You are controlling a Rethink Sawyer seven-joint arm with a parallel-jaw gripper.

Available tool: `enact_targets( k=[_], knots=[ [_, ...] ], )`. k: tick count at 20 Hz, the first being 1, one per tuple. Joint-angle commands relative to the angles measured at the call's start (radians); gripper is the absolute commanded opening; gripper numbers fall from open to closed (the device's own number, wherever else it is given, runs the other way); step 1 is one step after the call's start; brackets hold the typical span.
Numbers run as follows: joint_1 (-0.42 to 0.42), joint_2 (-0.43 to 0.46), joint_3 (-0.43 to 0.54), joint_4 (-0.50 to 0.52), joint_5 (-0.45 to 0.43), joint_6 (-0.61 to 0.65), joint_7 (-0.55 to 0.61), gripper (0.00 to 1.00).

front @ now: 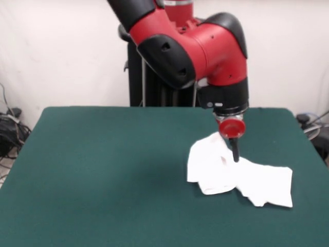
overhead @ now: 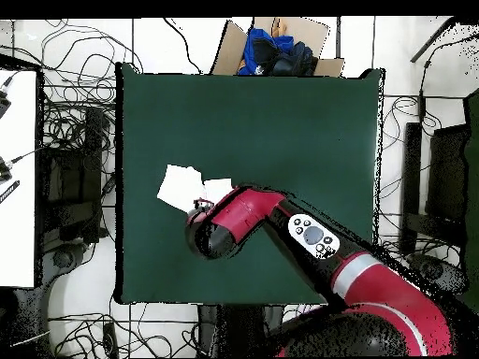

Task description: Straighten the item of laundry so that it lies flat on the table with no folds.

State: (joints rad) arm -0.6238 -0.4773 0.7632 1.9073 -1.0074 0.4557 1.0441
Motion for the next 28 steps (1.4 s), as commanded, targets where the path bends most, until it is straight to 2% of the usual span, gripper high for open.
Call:
enact_targets(
  k=[1,7,12,20,28],
  knots=[
    [0.017,0.067,-0.08,-0.093,-0.066,0.009,-0.006,1.0],
    [0.023,0.059,-0.084,-0.094,-0.07,-0.002,0.004,1.0],
    [0.01,0.112,-0.085,-0.121,-0.078,-0.011,-0.024,1.0],
    [0.009,0.149,-0.09,-0.142,-0.099,-0.032,-0.039,1.0],
    [-0.013,0.182,-0.075,-0.15,-0.076,-0.002,-0.08,1.0]
  ],
)
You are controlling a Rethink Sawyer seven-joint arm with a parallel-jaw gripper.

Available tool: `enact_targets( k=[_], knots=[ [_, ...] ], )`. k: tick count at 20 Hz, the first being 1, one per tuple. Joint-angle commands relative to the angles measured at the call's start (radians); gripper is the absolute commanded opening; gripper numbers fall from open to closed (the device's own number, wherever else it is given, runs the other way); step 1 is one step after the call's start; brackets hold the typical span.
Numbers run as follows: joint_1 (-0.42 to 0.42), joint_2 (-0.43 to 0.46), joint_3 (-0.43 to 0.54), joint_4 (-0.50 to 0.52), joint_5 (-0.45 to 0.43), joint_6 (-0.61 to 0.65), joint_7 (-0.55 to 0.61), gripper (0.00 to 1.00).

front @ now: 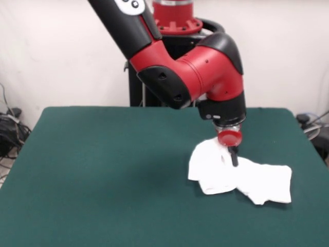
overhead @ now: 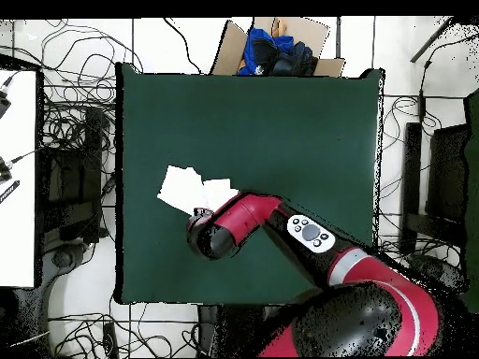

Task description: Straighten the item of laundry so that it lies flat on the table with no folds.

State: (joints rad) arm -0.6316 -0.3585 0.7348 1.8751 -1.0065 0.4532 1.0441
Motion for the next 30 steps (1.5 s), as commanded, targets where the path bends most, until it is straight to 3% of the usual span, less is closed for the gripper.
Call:
enact_targets(
  k=[1,9,10,25,30],
  knots=[
    [-0.007,0.066,-0.044,-0.118,-0.073,0.004,-0.084,1.0],
    [-0.01,0.071,-0.038,-0.119,-0.059,0.022,-0.095,1.0],
    [-0.008,0.071,-0.038,-0.118,-0.057,0.022,-0.093,0.0],
    [-0.002,0.059,-0.04,-0.118,-0.06,0.009,-0.082,0.0],
    [-0.046,-0.071,0.022,-0.018,-0.025,-0.01,-0.075,0.0]
  ],
)
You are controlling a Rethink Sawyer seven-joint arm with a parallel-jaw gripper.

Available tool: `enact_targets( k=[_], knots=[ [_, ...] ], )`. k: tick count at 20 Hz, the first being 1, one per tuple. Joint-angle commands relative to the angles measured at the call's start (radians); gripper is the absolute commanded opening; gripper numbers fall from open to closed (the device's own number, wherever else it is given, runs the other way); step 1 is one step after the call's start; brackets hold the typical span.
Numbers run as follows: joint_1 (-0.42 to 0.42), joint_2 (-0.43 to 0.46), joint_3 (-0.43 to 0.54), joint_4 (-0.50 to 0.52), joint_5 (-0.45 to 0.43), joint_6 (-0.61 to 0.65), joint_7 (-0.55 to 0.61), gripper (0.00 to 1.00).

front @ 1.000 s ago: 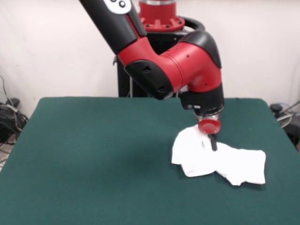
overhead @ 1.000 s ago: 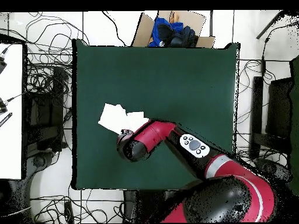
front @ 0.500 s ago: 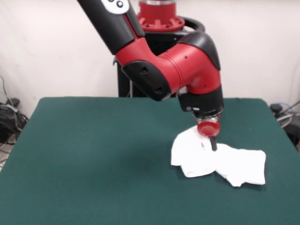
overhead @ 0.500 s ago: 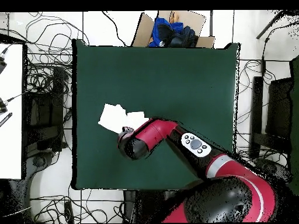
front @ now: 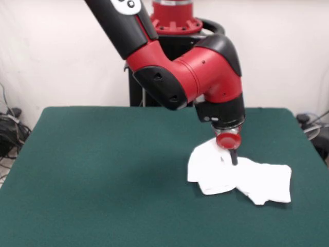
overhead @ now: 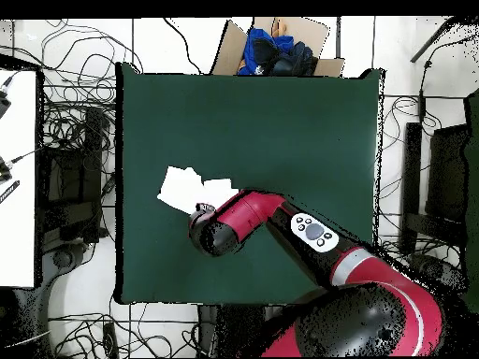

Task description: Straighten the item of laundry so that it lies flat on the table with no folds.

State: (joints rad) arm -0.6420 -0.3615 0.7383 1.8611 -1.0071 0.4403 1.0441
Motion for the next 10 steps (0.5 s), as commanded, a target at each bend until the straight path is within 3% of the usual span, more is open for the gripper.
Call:
enact_targets(
  k=[1,10],
  knots=[
    [-0.044,-0.084,0.028,0.008,-0.013,0.014,-0.082,0.0],
    [-0.139,-0.283,0.146,0.135,0.117,0.113,-0.143,0.0]
  ],
)
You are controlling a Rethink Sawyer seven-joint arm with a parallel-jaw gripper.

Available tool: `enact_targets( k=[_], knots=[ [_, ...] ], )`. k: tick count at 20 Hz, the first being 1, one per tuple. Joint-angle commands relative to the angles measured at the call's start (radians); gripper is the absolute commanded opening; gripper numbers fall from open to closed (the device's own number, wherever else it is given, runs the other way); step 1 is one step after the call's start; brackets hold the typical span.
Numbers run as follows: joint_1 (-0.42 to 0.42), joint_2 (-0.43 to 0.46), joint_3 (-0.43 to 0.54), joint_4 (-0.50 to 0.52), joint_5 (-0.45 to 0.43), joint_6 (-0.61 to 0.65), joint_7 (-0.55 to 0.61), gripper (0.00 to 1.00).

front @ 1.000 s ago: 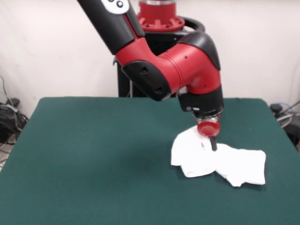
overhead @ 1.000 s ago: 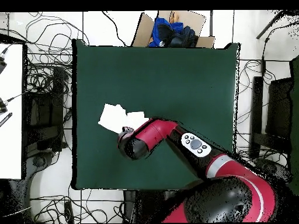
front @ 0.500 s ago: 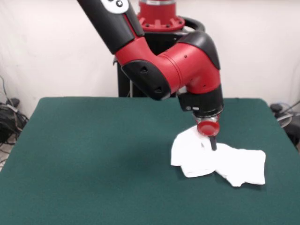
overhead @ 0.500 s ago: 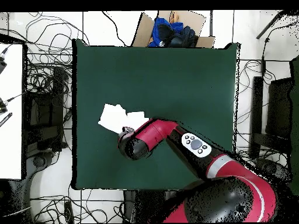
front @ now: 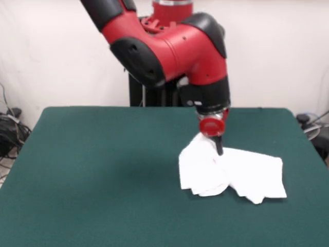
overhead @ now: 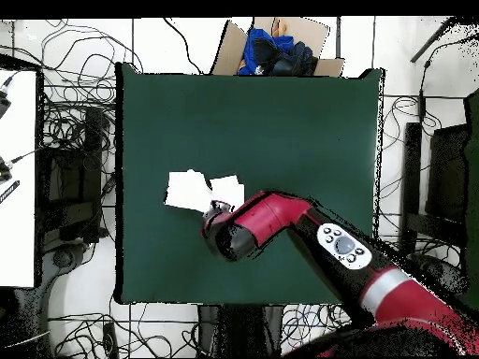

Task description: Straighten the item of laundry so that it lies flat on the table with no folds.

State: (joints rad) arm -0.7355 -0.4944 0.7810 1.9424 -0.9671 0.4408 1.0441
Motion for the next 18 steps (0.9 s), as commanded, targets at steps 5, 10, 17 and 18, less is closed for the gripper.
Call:
enact_targets(
  k=[5,10,17,18],
  knots=[
    [-0.086,-0.194,0.168,0.095,0.139,0.141,-0.166,0.0],
    [-0.128,-0.229,0.231,0.131,0.189,0.163,-0.183,0.0],
    [-0.179,-0.282,0.325,0.174,0.265,0.203,-0.183,0.0],
    [-0.188,-0.29,0.34,0.181,0.276,0.209,-0.183,0.0]
  ],
)
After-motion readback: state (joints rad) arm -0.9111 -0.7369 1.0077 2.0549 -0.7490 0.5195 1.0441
